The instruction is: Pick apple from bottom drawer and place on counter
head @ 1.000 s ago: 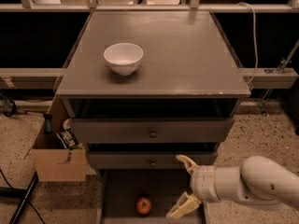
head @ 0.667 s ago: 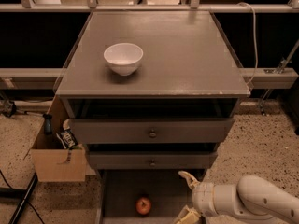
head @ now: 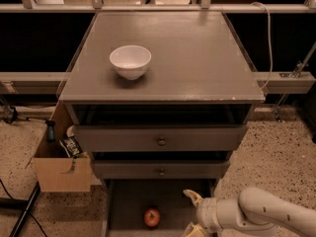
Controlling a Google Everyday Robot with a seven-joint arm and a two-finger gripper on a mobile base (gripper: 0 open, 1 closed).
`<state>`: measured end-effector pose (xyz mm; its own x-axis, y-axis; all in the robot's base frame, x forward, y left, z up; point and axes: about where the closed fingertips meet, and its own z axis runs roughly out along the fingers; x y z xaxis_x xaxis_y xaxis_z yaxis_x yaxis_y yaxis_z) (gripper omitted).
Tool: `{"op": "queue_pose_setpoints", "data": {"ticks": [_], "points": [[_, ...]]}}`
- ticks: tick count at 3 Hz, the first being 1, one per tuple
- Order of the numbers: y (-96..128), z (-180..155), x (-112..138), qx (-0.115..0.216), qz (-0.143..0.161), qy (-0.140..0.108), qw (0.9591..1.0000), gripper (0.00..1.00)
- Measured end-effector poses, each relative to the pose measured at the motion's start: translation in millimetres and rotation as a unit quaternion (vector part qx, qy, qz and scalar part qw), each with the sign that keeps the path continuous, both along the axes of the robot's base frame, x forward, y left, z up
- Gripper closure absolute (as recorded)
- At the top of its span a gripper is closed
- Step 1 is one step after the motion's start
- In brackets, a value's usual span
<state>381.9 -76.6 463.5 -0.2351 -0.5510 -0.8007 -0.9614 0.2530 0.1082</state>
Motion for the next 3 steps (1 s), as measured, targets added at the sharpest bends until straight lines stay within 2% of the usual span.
{"op": "queue_pose_setpoints", "data": {"ticks": [1,2,3], "points": [[11,-1,-6,-0.004,0.015,-0.008,0.9998,0.00],[28,-26,9,-0.001,0.023,-0.006,0.9997,0.00],[44,-67,29,0.006,0.011,0.000,0.9999,0.00]]}}
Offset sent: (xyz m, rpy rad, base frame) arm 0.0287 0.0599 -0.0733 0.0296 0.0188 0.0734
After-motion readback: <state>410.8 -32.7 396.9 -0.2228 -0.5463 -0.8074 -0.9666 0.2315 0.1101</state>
